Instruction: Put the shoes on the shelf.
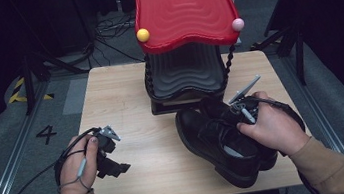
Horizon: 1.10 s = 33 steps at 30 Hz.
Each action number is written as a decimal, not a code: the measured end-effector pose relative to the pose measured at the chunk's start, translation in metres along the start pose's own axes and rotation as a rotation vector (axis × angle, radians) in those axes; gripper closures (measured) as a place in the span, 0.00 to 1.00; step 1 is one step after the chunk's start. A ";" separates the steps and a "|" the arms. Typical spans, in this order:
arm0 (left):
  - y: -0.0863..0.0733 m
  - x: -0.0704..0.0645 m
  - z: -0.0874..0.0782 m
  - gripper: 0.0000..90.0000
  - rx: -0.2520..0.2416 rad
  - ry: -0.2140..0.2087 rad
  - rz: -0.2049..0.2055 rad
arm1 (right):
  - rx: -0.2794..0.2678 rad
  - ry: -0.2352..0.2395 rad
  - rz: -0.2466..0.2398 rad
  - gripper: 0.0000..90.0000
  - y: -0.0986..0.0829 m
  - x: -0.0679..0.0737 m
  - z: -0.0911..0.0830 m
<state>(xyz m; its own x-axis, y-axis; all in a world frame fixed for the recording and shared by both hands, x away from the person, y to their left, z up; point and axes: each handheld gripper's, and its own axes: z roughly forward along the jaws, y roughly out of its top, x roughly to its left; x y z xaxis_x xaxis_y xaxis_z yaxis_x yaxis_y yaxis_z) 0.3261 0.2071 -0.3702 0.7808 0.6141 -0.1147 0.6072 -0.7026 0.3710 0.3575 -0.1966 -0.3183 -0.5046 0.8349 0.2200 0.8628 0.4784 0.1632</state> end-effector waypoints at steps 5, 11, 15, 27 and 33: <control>-0.001 0.000 -0.003 0.20 -0.009 0.006 -0.004 | -0.010 -0.019 -0.011 0.91 0.002 0.002 -0.015; -0.002 0.000 -0.005 0.20 -0.014 0.009 0.000 | -0.020 -0.028 -0.007 0.91 0.004 0.002 -0.033; -0.003 -0.001 -0.006 0.20 -0.018 0.008 -0.005 | -0.030 -0.026 -0.007 0.91 0.005 0.003 -0.042; -0.007 0.000 -0.010 0.20 -0.031 0.018 -0.017 | -0.059 -0.028 -0.011 0.91 0.008 0.008 -0.080; -0.007 -0.001 -0.012 0.19 -0.037 0.018 -0.015 | -0.068 -0.028 -0.010 0.91 0.009 0.010 -0.095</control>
<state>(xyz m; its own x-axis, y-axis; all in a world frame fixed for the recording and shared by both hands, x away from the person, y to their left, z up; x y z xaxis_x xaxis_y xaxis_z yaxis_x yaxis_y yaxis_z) 0.3197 0.2159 -0.3621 0.7686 0.6311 -0.1046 0.6129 -0.6796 0.4032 0.3570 -0.2101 -0.2238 -0.5111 0.8380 0.1912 0.8533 0.4680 0.2300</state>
